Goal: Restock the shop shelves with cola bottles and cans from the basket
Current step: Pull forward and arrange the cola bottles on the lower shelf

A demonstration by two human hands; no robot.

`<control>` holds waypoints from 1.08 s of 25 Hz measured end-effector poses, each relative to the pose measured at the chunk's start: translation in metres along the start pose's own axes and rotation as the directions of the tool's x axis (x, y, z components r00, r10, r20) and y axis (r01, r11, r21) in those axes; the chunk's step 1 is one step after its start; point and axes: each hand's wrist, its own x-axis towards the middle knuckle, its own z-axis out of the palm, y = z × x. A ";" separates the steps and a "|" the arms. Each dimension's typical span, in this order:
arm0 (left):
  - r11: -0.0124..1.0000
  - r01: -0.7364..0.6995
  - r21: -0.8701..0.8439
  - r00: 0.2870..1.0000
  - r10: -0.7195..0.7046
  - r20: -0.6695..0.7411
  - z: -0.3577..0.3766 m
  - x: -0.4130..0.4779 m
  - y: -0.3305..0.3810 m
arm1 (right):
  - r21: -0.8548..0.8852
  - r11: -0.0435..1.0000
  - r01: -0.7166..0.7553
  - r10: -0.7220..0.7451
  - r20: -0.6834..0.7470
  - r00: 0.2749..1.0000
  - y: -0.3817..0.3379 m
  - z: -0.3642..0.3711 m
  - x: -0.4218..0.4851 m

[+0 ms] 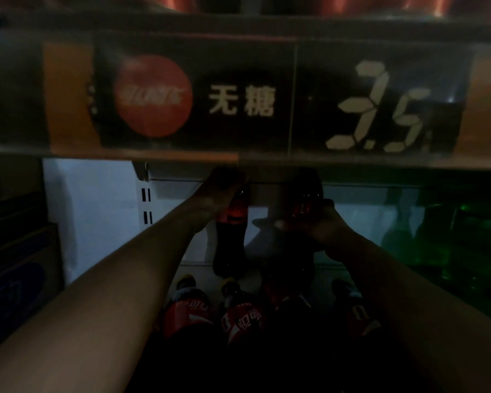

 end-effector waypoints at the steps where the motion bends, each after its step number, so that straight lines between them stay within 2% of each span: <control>1: 0.999 0.011 0.041 0.999 -0.013 0.036 -0.005 -0.001 -0.004 | 0.022 1.000 -0.006 0.005 0.040 0.999 0.000 -0.001 -0.001; 3: 0.997 0.035 0.062 0.994 -0.041 0.097 -0.015 -0.004 -0.014 | -0.015 0.999 -0.037 0.039 0.080 0.996 0.003 -0.005 0.001; 6: 0.999 0.034 -0.007 0.991 -0.033 0.127 -0.017 -0.009 -0.013 | -0.067 0.993 -0.098 0.105 0.103 0.989 0.004 -0.007 0.000; 11: 0.998 0.010 -0.061 0.983 0.001 0.181 -0.032 -0.021 -0.003 | 0.056 0.998 -0.007 0.000 0.108 0.994 0.007 0.003 0.002; 14: 0.999 -0.002 -0.050 0.967 0.015 0.253 -0.048 -0.031 0.001 | 0.028 0.999 0.027 -0.029 0.086 0.996 0.006 0.019 0.005; 18: 0.990 0.127 -0.055 0.977 -0.115 0.177 -0.077 -0.048 0.001 | -0.026 1.000 -0.005 0.006 0.052 0.999 -0.002 0.042 0.013; 22: 0.956 0.244 -0.162 0.965 -0.223 0.142 -0.103 -0.062 -0.010 | -0.045 0.998 -0.044 0.045 0.024 0.999 -0.011 0.072 0.009; 25: 0.928 0.287 -0.238 0.956 -0.263 0.128 -0.106 -0.066 -0.014 | -0.028 0.999 -0.033 0.034 0.042 0.999 -0.015 0.082 0.007; 27: 0.912 0.298 -0.281 0.954 -0.279 0.109 -0.104 -0.069 -0.014 | -0.035 0.998 -0.044 0.048 0.107 0.993 -0.014 0.082 0.006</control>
